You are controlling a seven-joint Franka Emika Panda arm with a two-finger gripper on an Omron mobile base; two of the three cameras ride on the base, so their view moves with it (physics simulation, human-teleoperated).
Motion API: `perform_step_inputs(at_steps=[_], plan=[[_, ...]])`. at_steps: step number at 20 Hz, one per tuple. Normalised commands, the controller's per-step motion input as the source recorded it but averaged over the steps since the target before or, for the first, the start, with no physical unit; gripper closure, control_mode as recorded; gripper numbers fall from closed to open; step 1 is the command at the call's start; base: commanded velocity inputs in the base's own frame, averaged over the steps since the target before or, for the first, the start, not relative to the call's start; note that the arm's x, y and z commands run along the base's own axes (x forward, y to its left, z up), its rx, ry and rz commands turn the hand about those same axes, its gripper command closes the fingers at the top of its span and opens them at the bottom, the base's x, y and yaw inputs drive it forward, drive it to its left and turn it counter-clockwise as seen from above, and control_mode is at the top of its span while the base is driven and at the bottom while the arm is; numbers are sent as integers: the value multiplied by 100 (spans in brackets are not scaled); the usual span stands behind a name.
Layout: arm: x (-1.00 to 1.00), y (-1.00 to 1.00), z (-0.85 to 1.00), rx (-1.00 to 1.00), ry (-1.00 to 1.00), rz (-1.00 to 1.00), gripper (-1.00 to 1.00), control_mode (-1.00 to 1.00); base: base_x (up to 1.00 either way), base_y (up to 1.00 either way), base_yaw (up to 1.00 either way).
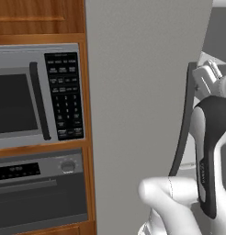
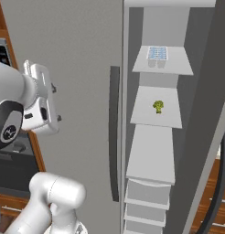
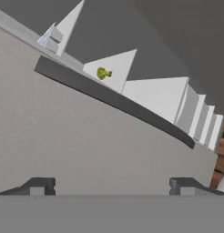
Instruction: Open the freezer door, pick up the ice cube tray from the freezer, and place it on the dining counter.
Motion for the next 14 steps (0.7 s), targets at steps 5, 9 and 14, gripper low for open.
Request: perform_step_inputs(at_steps=[5, 9, 14], plan=[[4, 35, -23, 0, -3, 1, -100, -100, 0, 0, 0], [2, 29, -21, 0, -3, 3, -100, -100, 0, 0, 0], [19, -3, 0, 6, -1, 1, -100, -100, 0, 0, 0]])
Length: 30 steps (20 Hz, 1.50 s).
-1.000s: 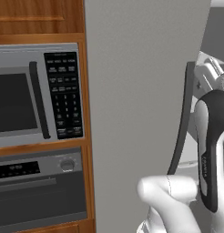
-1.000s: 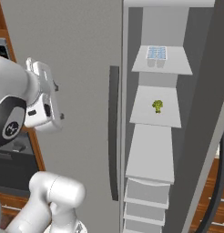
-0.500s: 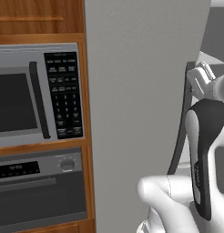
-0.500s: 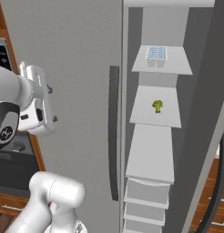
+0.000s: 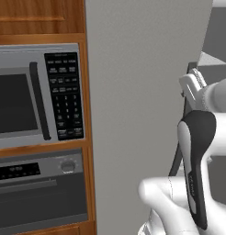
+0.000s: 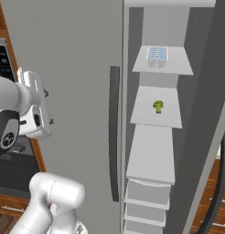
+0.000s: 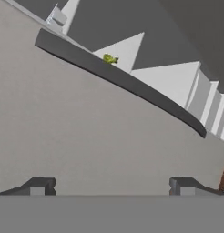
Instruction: Open the freezer door, pick up the ice cube tray from the freezer, and place it on the dining counter.
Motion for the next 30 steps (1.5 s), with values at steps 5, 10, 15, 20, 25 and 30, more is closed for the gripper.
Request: perform_step_inputs(at_steps=[5, 10, 15, 20, 25, 30], plan=[[0, 0, 0, 0, 0, 0, -100, 100, 11, -46, 0], [0, 0, 0, 0, 0, 0, -100, 100, 0, -97, 1], [0, 0, 0, 0, 0, 0, -100, 100, 23, -63, 21], [0, 0, 0, 0, 0, 0, -100, 100, 58, -10, 25], [0, 0, 0, 0, 0, 0, -100, 100, 75, -45, 2], [0, 0, 0, 0, 0, 0, -100, 100, 17, -61, -6]])
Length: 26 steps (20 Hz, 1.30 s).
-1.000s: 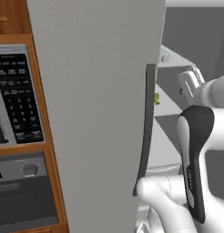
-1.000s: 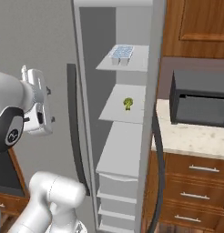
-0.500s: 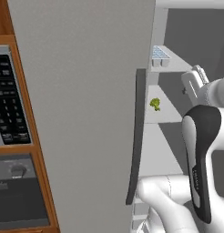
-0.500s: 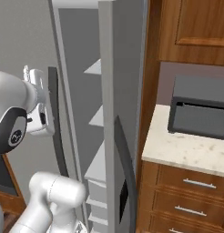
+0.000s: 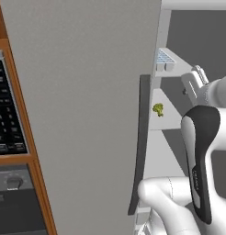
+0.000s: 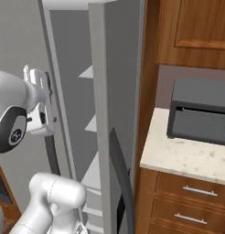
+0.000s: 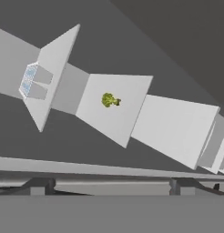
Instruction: Open the freezer door, pick up the ice cube tray from the freezer, and place it on the dining counter.
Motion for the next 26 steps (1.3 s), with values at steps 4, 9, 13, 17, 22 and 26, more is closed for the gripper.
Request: perform_step_inputs(at_steps=[4, 9, 13, 17, 22, 26], plan=[[0, 0, 0, 0, 0, 0, -100, 100, 21, -68, -9], [0, 0, 0, 0, 0, 0, -100, 100, 46, -64, -11], [50, -65, 6, 14, 0, -3, -100, -100, 14, -17, -2], [67, -91, 19, 29, 1, 0, -100, -100, 0, 0, 0], [75, -36, 2, 13, 0, -2, -100, -100, 0, 0, 0], [66, -7, 0, 3, 0, -1, -100, -100, 0, 0, 0]])
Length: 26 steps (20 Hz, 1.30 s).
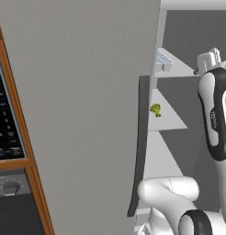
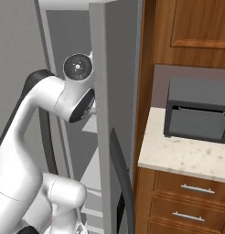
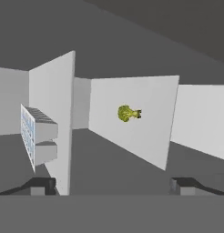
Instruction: Open the freezer door, pick up the ice cube tray from the freezer, and place it on the dining counter.
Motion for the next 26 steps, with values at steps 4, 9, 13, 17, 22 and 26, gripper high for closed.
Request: perform_step_inputs(at_steps=[4, 9, 13, 17, 22, 26], plan=[[60, 1, 0, 2, 0, 0, -100, -100, 0, 0, 0], [50, 0, 0, 4, 0, 0, -100, -100, 0, 0, 0], [46, 2, 0, 2, 0, 0, -100, -100, 0, 0, 0], [63, 4, 0, 2, 0, 4, -100, -100, 0, 0, 0], [65, 4, 2, 6, 0, 7, -100, -100, 0, 0, 0], [58, 0, 8, 9, 0, 5, -100, -100, 0, 0, 0]])
